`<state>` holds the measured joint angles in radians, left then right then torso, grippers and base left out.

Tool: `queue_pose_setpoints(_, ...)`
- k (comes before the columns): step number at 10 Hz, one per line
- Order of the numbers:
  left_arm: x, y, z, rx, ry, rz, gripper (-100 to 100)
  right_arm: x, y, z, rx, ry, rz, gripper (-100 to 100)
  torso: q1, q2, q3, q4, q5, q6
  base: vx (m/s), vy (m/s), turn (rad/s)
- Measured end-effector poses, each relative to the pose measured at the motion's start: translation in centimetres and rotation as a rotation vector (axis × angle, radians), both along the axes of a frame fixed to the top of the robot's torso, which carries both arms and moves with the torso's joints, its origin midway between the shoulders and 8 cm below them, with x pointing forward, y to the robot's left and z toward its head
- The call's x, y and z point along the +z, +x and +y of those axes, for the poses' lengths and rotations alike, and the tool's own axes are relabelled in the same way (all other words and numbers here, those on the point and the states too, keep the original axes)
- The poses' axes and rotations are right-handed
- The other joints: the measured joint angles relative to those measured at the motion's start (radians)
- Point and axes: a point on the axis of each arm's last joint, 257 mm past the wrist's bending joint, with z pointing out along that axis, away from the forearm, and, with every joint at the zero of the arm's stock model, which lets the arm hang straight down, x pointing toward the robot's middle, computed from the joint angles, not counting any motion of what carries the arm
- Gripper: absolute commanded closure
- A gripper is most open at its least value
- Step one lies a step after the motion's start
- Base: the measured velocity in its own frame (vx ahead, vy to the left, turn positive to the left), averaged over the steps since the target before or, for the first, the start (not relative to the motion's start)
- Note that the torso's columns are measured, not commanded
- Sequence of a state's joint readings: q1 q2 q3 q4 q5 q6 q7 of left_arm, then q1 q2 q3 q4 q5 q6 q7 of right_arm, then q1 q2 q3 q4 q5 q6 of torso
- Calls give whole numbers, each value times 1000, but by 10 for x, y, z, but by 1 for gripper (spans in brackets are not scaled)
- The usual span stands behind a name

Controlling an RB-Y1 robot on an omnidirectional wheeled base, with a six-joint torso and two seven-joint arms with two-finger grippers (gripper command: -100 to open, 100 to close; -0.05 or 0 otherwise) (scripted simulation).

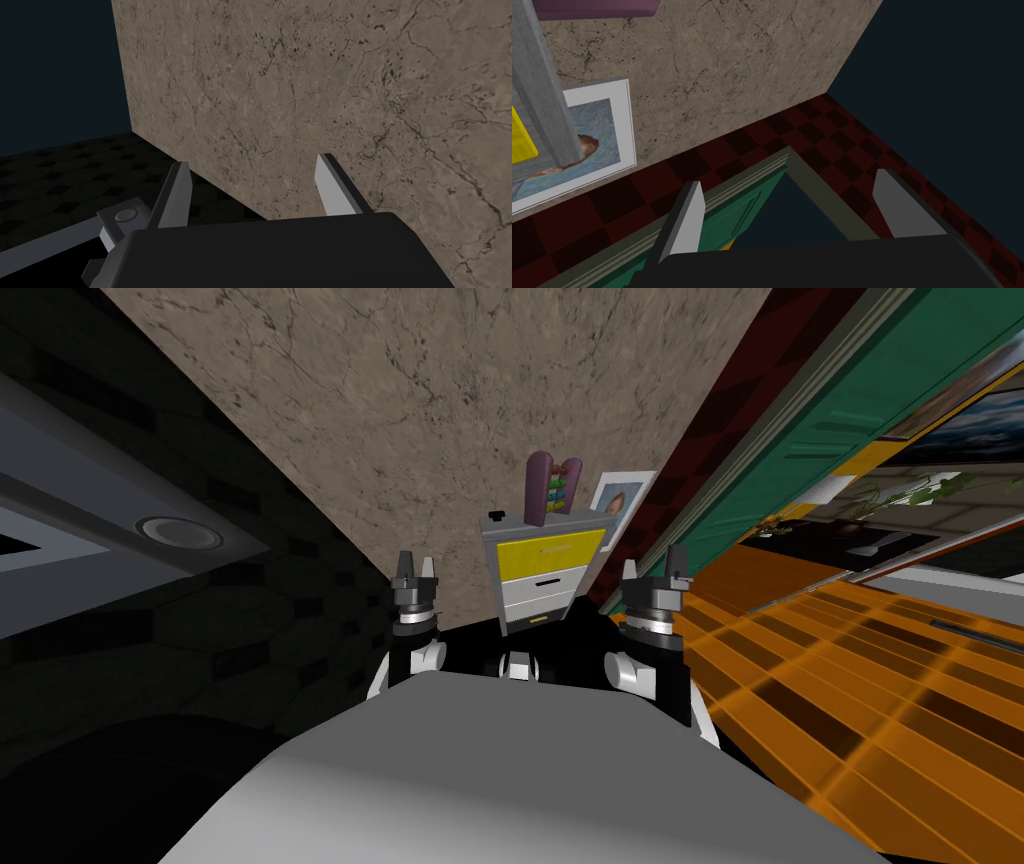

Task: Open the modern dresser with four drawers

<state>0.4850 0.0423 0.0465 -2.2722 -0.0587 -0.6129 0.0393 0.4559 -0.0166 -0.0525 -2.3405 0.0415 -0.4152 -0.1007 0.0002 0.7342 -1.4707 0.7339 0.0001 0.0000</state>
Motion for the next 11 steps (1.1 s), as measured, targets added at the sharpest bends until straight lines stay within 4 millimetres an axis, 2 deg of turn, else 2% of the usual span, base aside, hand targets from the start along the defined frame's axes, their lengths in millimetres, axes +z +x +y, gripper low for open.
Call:
queue_pose_setpoints(5,0,0,0,0,0,0,0,-13,15,23,-25,-245,57,-100,0,3,-6,4,0,0,23,24,3)
queue_pose_setpoints(11,0,0,0,0,0,0,0,-34,36,46,-140,-562,109,-100,-1,5,-5,4,0,0,30,31,3)
